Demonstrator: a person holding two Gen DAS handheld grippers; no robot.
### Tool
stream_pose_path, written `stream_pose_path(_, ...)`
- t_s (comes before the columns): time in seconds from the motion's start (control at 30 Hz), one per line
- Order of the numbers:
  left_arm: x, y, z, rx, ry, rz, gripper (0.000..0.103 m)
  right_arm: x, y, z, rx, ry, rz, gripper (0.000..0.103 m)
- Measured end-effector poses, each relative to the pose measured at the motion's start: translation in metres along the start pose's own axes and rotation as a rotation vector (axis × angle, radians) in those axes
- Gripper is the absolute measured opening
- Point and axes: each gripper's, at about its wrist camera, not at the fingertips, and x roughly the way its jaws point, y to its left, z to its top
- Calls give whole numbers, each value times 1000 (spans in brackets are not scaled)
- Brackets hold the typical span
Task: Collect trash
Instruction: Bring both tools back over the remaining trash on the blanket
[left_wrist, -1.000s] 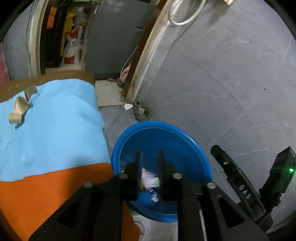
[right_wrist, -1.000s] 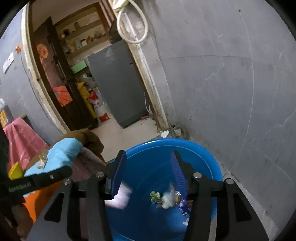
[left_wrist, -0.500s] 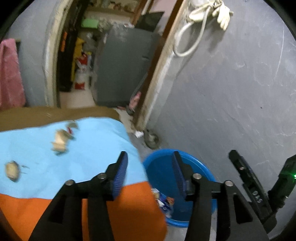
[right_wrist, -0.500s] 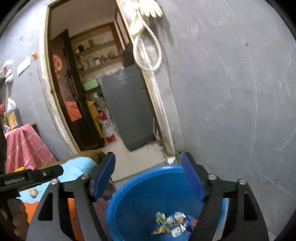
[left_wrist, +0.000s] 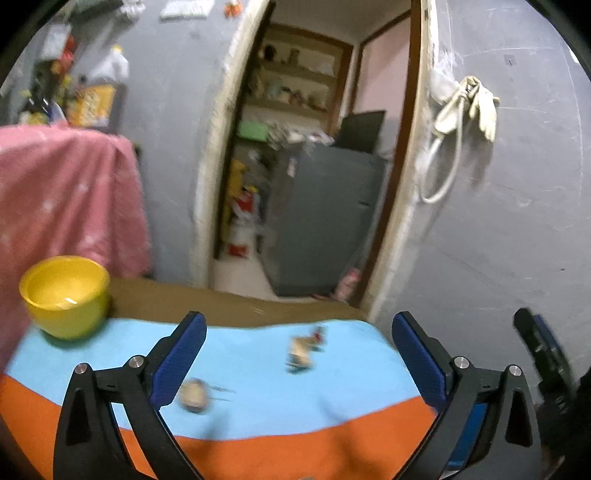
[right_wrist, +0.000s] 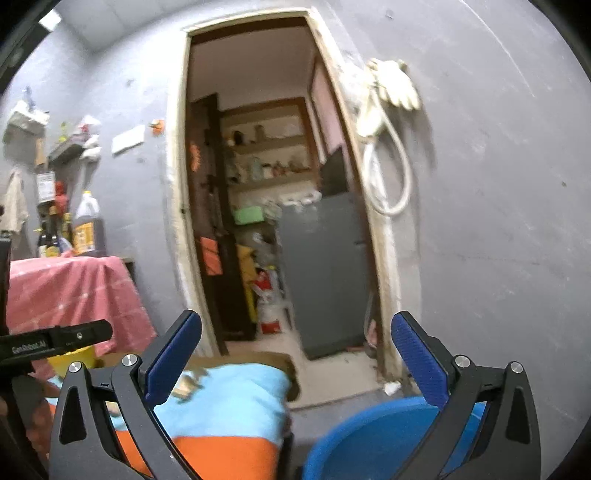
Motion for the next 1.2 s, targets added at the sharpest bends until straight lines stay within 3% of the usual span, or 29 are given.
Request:
stream_pose_path(0.4,-36,80,-25,35,-118,188,100,9,92,-7,-155,-68,142,103)
stream_pose_path(0.57,-40,103,-35,54,-108,215,100,20,115,-17,-201,-26,184,103)
stream_pose_path(0.77,-18,112,-46,68,10,209,100,49,129,-32,-230,122,182,103)
stream_pose_path(0.93,7,114,-52,62,138,181,100,82,132,-40,-230,298,123,103)
stream_pose_path(1.2,43,113,-60,36,320,98,99,127,125,-59,-194,573,128,103)
